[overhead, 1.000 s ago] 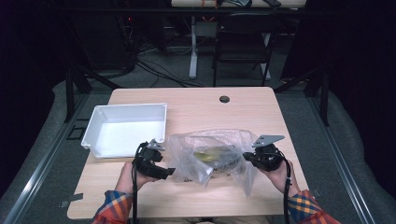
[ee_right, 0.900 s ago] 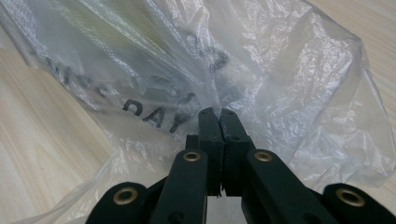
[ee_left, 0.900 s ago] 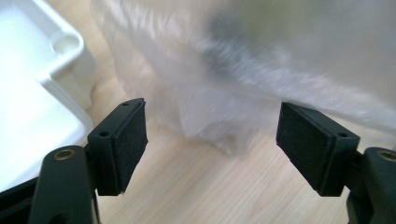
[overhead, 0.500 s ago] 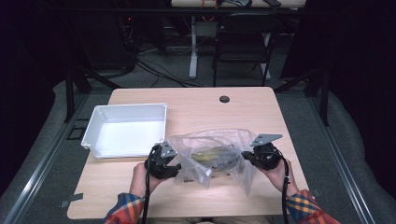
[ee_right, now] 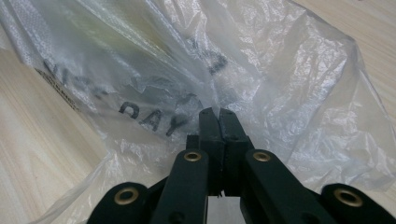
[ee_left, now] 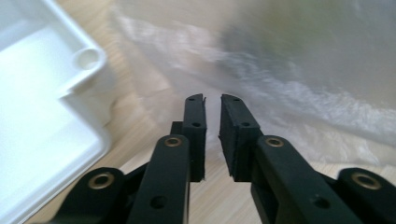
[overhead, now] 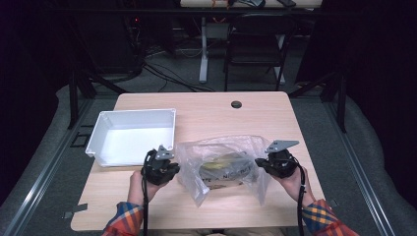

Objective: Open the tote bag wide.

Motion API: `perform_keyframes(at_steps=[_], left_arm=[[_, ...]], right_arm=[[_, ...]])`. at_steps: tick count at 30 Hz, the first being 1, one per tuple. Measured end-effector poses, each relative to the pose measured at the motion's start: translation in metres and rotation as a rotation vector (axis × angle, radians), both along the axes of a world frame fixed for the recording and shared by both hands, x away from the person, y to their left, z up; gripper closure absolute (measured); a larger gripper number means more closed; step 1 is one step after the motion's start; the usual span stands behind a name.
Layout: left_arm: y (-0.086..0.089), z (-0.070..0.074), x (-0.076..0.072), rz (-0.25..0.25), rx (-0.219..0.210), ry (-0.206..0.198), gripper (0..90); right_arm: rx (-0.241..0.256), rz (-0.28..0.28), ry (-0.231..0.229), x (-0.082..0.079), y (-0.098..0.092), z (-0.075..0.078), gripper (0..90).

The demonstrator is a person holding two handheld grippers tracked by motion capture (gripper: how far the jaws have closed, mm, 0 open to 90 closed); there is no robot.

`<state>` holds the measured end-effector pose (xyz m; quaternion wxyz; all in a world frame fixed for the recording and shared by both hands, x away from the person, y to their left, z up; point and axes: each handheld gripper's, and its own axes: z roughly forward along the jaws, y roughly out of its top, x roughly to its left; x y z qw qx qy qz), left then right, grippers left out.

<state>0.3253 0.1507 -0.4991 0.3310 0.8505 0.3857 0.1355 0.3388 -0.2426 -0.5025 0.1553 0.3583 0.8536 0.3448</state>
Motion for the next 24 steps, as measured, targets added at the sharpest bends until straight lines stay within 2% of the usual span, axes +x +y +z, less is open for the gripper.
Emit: perform_keyframes(at_steps=[2, 5, 7, 8, 10, 14, 17, 18, 21, 22, 24], left_arm=[[0.007, 0.006, 0.001, 0.034, -0.016, -0.001, 77.0], [0.012, 0.019, 0.002, 0.081, -0.038, -0.033, 62.5], [0.011, 0.029, 0.002, 0.091, -0.059, -0.046, 49.1], [0.009, 0.034, 0.002, 0.091, -0.073, -0.061, 45.6], [0.004, 0.042, 0.003, 0.078, -0.103, -0.070, 38.2], [-0.009, 0.059, 0.004, 0.038, -0.152, -0.107, 30.5], [-0.019, 0.064, 0.008, -0.011, -0.143, -0.101, 25.2], [-0.023, 0.062, 0.010, -0.018, -0.131, -0.098, 25.4], [-0.032, 0.049, 0.021, -0.065, -0.097, -0.042, 30.3], [-0.035, 0.044, 0.024, -0.072, -0.088, -0.031, 34.6], [-0.039, 0.032, 0.032, -0.084, -0.075, -0.001, 50.1]], right_arm=[[-0.002, 0.008, 0.003, 0.000, 0.000, 0.000, 90.0], [0.002, 0.006, -0.004, -0.001, 0.001, 0.001, 90.0], [0.001, 0.009, -0.008, -0.001, 0.002, 0.002, 90.0], [0.002, 0.010, -0.006, -0.001, 0.002, 0.002, 90.0], [-0.001, 0.009, -0.006, -0.002, 0.003, 0.001, 90.0], [-0.008, 0.018, -0.007, -0.002, 0.005, 0.002, 90.0], [-0.014, 0.019, -0.012, -0.001, 0.006, 0.003, 90.0], [-0.012, 0.016, -0.016, 0.000, 0.006, 0.003, 90.0], [-0.015, 0.022, -0.017, 0.003, 0.007, 0.005, 90.0], [-0.020, 0.021, -0.023, 0.004, 0.008, 0.005, 90.0], [-0.026, 0.027, -0.014, 0.006, 0.009, 0.005, 90.0]])
